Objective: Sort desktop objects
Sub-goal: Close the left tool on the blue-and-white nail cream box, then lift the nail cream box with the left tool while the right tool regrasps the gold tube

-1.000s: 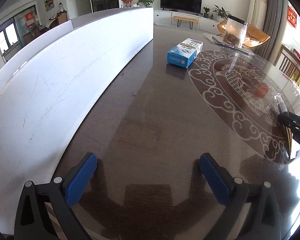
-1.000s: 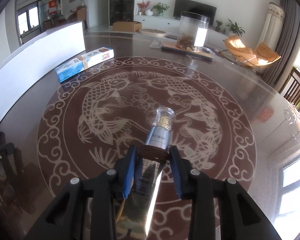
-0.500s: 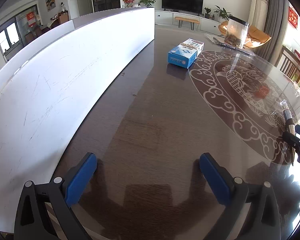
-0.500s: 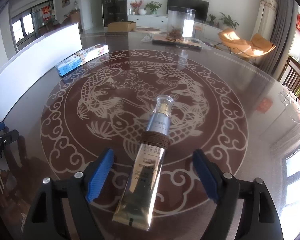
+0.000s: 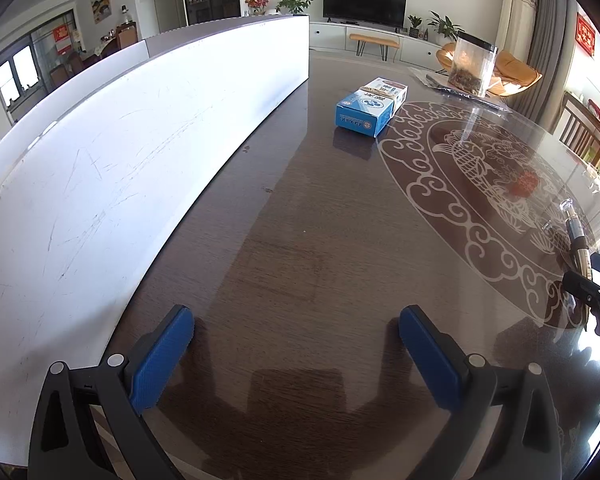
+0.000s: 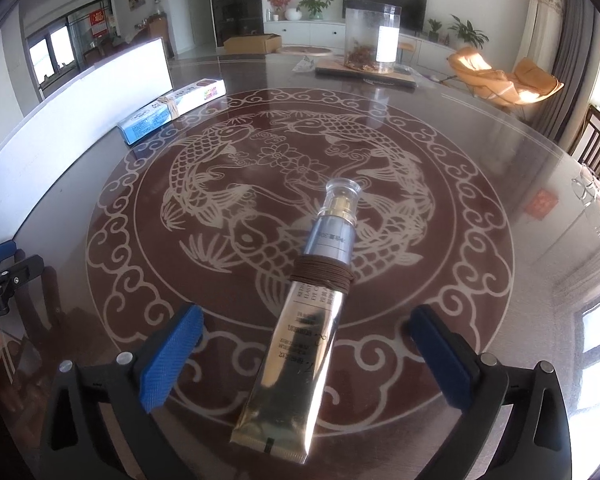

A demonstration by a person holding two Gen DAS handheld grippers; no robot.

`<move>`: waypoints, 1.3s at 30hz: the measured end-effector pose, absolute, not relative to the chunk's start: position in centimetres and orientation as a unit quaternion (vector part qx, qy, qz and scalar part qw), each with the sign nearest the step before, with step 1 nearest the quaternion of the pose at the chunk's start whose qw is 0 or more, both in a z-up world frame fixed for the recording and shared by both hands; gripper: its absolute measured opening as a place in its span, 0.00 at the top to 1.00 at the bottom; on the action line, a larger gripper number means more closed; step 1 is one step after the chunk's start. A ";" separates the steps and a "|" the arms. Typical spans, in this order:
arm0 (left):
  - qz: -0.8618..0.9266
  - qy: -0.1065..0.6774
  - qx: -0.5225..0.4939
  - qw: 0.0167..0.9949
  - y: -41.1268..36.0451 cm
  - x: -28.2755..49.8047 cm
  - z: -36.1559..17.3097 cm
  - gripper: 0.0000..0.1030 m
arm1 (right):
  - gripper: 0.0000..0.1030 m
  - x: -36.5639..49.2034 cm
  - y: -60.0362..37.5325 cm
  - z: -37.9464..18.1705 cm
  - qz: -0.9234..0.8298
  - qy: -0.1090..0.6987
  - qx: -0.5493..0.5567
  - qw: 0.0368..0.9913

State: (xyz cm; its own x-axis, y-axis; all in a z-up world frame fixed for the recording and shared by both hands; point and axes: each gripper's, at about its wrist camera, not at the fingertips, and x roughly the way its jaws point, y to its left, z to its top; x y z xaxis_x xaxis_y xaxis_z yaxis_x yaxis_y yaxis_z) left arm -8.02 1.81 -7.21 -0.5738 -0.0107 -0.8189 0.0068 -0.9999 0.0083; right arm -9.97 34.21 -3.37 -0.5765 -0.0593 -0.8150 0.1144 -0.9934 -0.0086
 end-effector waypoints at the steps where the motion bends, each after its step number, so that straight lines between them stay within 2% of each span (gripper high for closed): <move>1: -0.887 -0.002 0.462 0.005 1.8 -8.0 -7.2 0.00 | 0.00 -10.0 34.2 -3.4 -0.887 0.030 0.458 0.049; 7: -0.880 -0.007 0.474 -0.006 1.8 -8.4 -7.1 0.00 | 0.00 -10.0 34.2 -3.4 -0.887 0.030 0.458 0.049; 10: -0.870 -0.017 0.490 -0.046 2.1 -10.2 -7.0 0.00 | 0.00 -10.0 34.2 -3.3 -0.887 0.030 0.458 0.049; 14: -0.861 -0.071 0.497 -0.077 3.3 -14.8 -6.9 0.00 | 0.00 -10.0 34.2 -3.4 -0.887 0.030 0.458 0.049; 20: -0.845 -0.094 0.509 -0.134 5.5 -22.6 -6.6 0.00 | 0.00 -10.0 34.2 -3.4 -0.887 0.030 0.458 0.049; 27: -0.849 -0.105 0.505 -0.116 8.6 -30.5 -6.1 0.00 | 0.00 -10.0 34.2 -3.4 -0.887 0.030 0.458 0.049; 28: -0.852 -0.101 0.500 -0.115 8.7 -31.0 -6.1 0.02 | 0.00 -10.0 34.2 -3.4 -0.887 0.030 0.458 0.049; 29: -0.858 -0.087 0.490 -0.123 8.7 -31.1 -5.8 0.25 | 0.00 -10.0 34.2 -3.4 -0.887 0.030 0.458 0.049; 30: -0.866 -0.072 0.480 -0.123 8.6 -31.1 -5.5 0.39 | 0.00 -10.0 34.2 -3.4 -0.887 0.030 0.458 0.048; 31: -0.871 -0.069 0.474 -0.114 8.5 -30.8 -5.3 0.57 | 0.00 -10.0 34.2 -3.4 -0.887 0.030 0.458 0.049; 35: -0.877 -0.066 0.463 -0.110 7.7 -27.7 -5.4 0.57 | 0.00 -10.0 34.2 -3.4 -0.887 0.030 0.458 0.049; 39: -0.880 -0.035 0.470 -0.064 4.6 -20.5 -5.5 0.58 | 0.00 -10.0 34.2 -3.4 -0.887 0.030 0.458 0.049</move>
